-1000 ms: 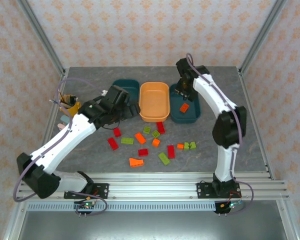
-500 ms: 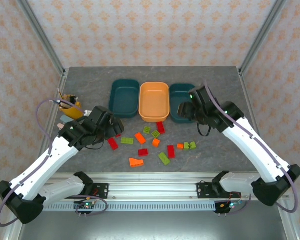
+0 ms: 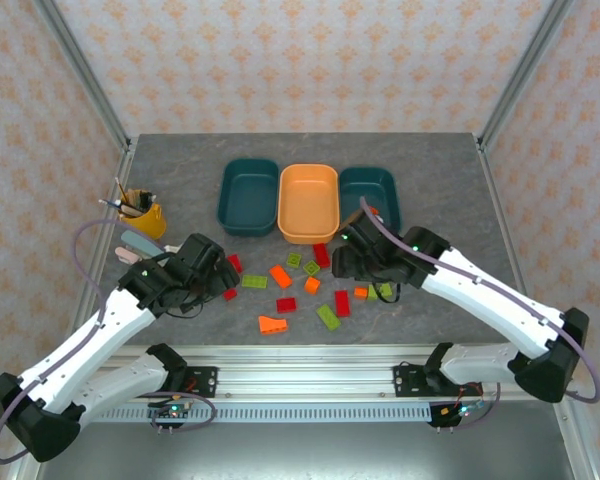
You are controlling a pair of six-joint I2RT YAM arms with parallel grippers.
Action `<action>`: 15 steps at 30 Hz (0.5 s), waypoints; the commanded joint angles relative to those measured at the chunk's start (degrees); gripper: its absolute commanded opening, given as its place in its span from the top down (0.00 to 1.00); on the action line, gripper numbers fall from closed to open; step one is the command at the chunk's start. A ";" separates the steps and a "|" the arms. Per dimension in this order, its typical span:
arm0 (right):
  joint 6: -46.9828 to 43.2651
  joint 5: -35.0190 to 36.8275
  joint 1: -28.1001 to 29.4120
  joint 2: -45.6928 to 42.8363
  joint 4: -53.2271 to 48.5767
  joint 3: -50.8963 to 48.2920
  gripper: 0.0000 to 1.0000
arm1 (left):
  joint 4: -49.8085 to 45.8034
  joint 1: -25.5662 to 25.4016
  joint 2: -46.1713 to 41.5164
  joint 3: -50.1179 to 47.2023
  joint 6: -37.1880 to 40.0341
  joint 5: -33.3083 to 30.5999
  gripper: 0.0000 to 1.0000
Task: Sort the legos into containers by color
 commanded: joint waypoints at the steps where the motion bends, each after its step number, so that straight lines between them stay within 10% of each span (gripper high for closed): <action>1: -3.71 -2.83 1.89 1.31 5.35 -0.69 0.39 | 2.19 0.19 1.34 -0.23 -1.05 -2.29 0.15; 15: -7.84 -4.36 2.93 -0.37 23.99 -8.05 0.35 | 13.82 10.61 29.47 8.10 12.02 1.90 0.30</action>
